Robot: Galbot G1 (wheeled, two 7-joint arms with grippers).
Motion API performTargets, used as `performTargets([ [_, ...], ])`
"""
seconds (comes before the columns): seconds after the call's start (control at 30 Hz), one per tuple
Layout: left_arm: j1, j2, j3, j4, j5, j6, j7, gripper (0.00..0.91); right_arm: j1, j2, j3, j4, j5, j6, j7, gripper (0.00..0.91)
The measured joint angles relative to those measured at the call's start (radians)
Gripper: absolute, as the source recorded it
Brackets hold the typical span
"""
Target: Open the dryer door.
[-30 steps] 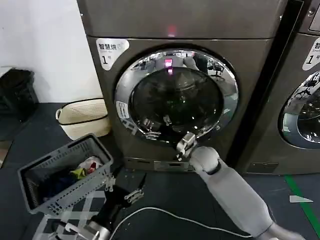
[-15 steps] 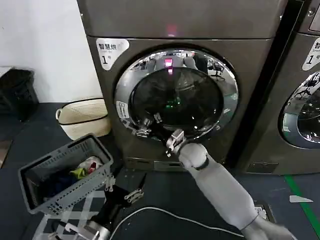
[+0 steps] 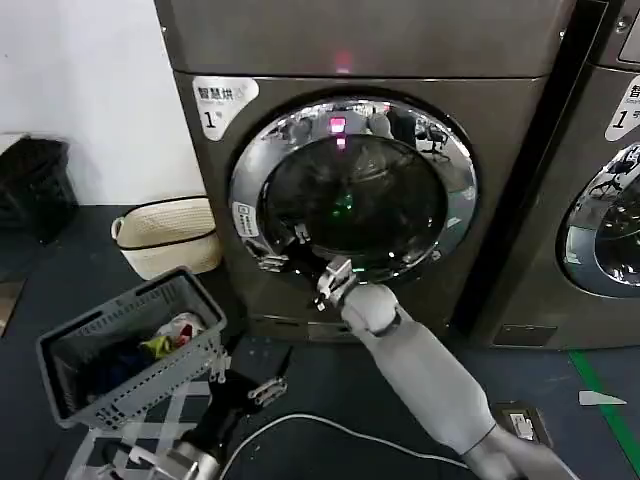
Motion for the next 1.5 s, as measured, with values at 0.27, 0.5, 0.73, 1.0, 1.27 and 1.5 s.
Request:
performTargets([
  [0.27,0.008,-0.002,-0.001,-0.006,0.002,-0.002,0.001,0.907,0.02,0.022,-0.015,-0.023,-0.002,0.001,-0.004,0.907],
  [0.5,0.012,-0.004,-0.002,-0.007,0.003,-0.004,0.001,0.907,0.038,0.026,-0.028,-0.036,0.003,0.006,-0.031,0.907],
  [0.73,0.015,-0.003,-0.003,-0.007,0.003,-0.007,0.001,0.907,0.056,0.021,-0.047,-0.055,0.038,0.037,-0.102,0.907],
  [1.0,0.018,-0.002,-0.007,-0.005,0.002,-0.01,0.001,0.907,0.059,0.0,-0.064,-0.058,0.074,0.061,-0.177,0.907],
  [1.27,0.016,-0.001,-0.008,-0.002,0.001,-0.011,0.001,0.907,0.05,-0.037,-0.073,-0.02,0.113,0.067,-0.251,0.907],
  [1.5,0.009,0.011,-0.039,-0.002,-0.015,-0.007,0.001,0.907,0.048,-0.083,-0.092,0.008,0.176,0.103,-0.309,0.907],
])
